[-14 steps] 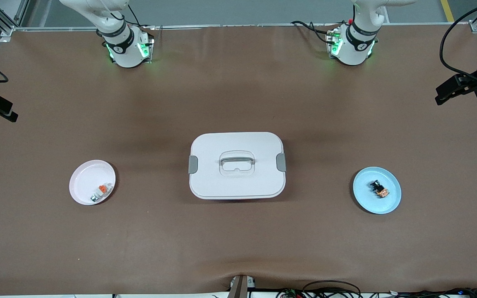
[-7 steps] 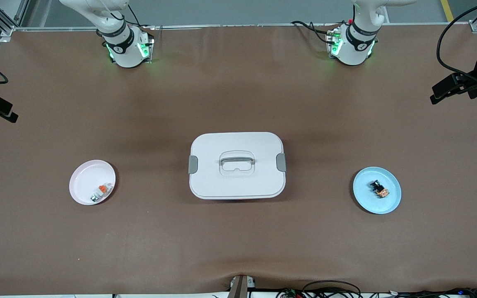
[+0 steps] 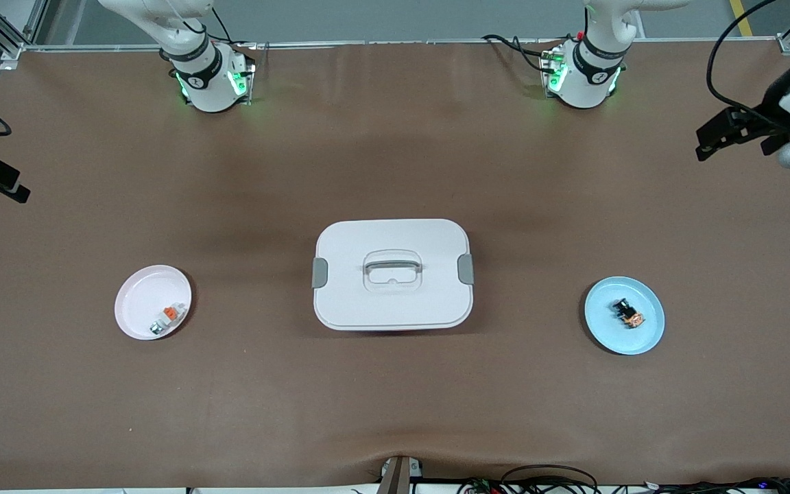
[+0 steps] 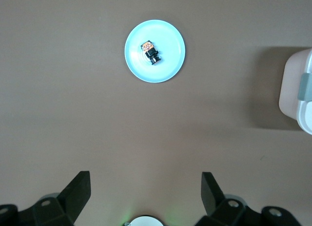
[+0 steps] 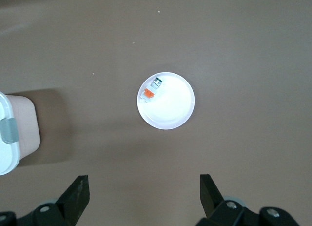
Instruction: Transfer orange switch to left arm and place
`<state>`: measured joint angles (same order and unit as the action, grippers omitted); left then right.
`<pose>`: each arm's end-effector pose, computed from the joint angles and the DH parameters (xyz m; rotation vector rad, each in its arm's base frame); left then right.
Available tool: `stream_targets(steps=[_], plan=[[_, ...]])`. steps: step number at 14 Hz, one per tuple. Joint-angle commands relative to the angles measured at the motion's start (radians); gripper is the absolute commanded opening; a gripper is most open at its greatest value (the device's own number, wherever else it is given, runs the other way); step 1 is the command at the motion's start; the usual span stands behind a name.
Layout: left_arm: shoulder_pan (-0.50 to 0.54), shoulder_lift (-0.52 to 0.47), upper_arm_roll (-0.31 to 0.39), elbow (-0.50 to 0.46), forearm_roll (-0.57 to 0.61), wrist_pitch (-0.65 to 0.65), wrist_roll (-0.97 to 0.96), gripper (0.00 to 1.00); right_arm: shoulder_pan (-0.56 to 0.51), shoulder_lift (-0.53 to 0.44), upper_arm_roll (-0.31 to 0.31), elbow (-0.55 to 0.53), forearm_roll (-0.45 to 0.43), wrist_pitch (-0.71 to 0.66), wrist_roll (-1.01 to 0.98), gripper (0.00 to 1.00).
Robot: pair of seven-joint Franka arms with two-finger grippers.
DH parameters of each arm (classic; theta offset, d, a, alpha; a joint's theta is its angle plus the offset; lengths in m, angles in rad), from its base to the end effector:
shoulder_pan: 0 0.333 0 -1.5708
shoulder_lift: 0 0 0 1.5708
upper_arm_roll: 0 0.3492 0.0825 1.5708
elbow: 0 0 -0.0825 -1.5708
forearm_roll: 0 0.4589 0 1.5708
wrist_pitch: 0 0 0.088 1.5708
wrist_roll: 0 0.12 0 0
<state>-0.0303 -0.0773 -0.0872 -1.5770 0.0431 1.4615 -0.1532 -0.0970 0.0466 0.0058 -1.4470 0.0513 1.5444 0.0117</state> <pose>0.5869 -0.0659 0.6791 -3.0862 -0.0617 0.0485 0.6417 -0.0525 0.6804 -3.0872 0.1549 -0.0816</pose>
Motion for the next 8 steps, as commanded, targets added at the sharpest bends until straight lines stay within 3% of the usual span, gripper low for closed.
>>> stream_targets(steps=[1, 8], plan=[[0.004, -0.027, -0.006, -0.023, 0.017, -0.006, 0.038, 1.0, -0.023, -0.013, 0.013, 0.007, 0.024, -0.015, 0.007, 1.0], [0.009, -0.018, 0.035, 0.005, -0.035, -0.006, 0.067, 1.0, -0.023, -0.011, 0.011, 0.007, 0.018, -0.015, -0.001, 1.0]])
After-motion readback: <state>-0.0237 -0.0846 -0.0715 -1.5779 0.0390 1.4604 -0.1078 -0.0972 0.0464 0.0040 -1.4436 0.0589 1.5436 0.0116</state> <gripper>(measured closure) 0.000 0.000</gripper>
